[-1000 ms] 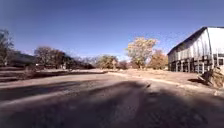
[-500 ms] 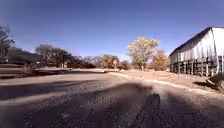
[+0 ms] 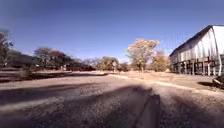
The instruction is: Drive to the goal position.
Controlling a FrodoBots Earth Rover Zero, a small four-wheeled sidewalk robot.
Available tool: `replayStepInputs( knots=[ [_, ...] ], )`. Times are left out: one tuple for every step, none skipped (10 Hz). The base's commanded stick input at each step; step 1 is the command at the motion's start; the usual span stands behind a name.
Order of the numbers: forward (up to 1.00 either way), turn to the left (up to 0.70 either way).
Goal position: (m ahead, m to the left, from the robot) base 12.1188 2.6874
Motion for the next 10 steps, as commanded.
replayStepInputs(
  knots=[
    [0.70,0.00],
    [0.70,0.00],
    [0.70,0.00],
    [0.70,0.00],
    [0.70,0.00],
    [0.70,0.00],
    [0.70,0.00],
    [0.70,0.00],
    [0.70,0.00],
    [0.70,0.00]
  ],
)
